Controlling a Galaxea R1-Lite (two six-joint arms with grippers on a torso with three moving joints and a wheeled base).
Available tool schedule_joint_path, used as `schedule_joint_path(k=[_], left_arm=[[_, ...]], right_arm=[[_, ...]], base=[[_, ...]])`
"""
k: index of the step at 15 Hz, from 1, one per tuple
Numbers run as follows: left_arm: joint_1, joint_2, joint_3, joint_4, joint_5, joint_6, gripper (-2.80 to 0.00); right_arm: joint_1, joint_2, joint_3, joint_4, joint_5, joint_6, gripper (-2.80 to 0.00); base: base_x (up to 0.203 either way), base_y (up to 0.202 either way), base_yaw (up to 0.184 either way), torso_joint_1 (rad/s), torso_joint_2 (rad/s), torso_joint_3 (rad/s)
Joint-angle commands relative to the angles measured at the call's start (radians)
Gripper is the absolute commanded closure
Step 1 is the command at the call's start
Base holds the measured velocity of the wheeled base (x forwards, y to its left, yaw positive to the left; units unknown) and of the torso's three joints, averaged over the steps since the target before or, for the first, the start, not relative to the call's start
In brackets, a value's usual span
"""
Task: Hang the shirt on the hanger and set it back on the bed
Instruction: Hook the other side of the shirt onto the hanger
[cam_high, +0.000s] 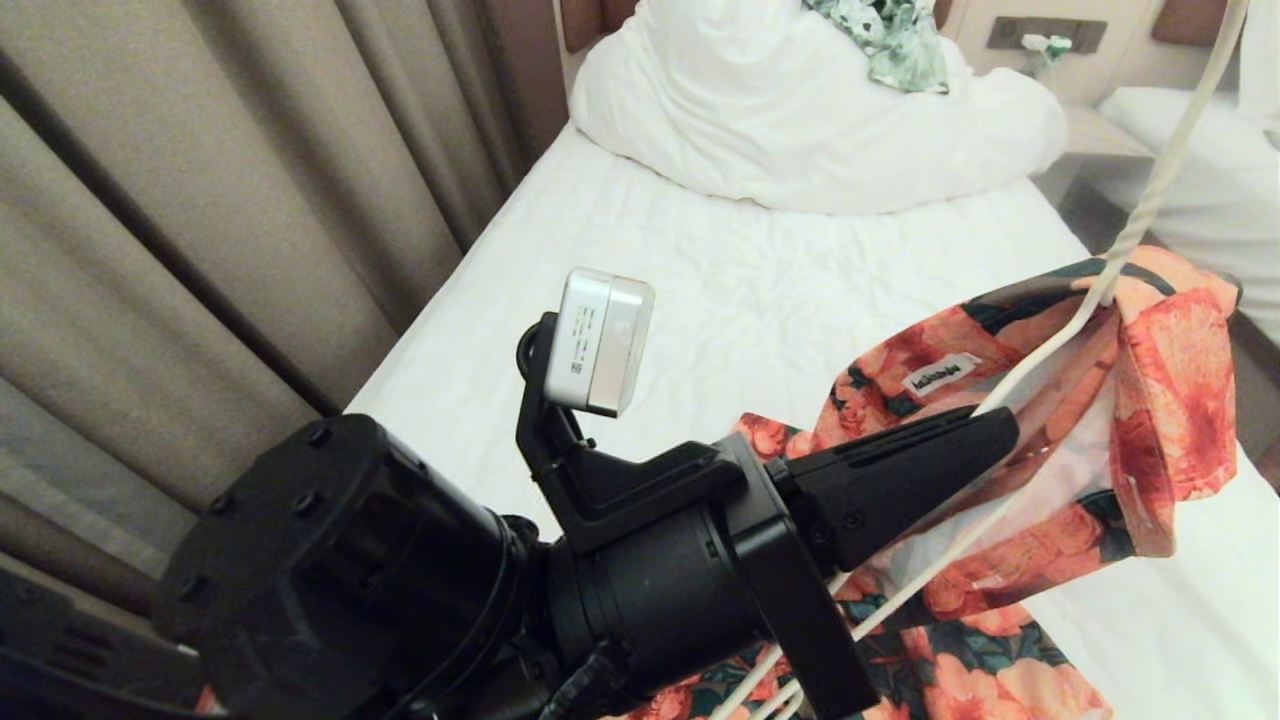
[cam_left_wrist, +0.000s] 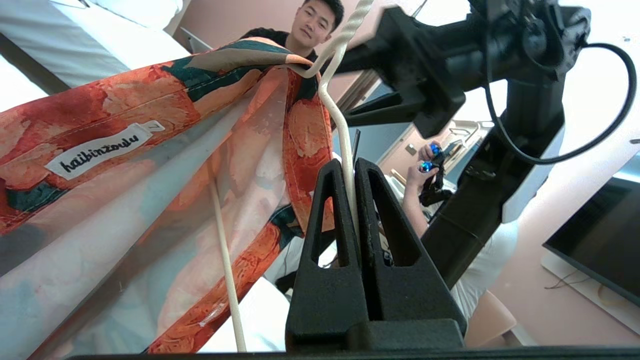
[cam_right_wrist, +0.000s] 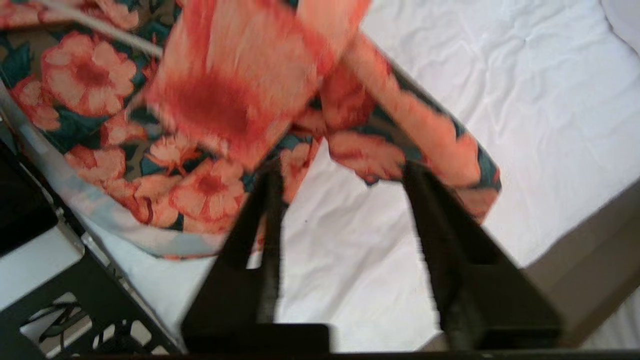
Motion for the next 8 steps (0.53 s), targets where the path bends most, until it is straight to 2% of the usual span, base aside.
schedule_joint_path(k=[1,5,8], left_arm=[[-0.001,-0.003,0.001,-0.008,-0.002,-0.003,0.0],[-0.002,-0.011,0.001,-0.008,-0.002,-0.003,0.0],[-0.002,-0.023,0.001,-0.008,-0.002,-0.002,0.0]], right_arm=[[-0.006,0.058,0.0,-0.049,0.025,-0.004,-2.8],[-0.024,0.134,0.0,-0.154,0.105,-0.024,-2.8],[-0.032,0.178,0.0,-0.175,0.144,-0.033,-2.8]], base=[[0.0,0.0,0.0,0.0,0.0,0.0],[0.0,0.0,0.0,0.0,0.0,0.0],[0.0,0.0,0.0,0.0,0.0,0.0]])
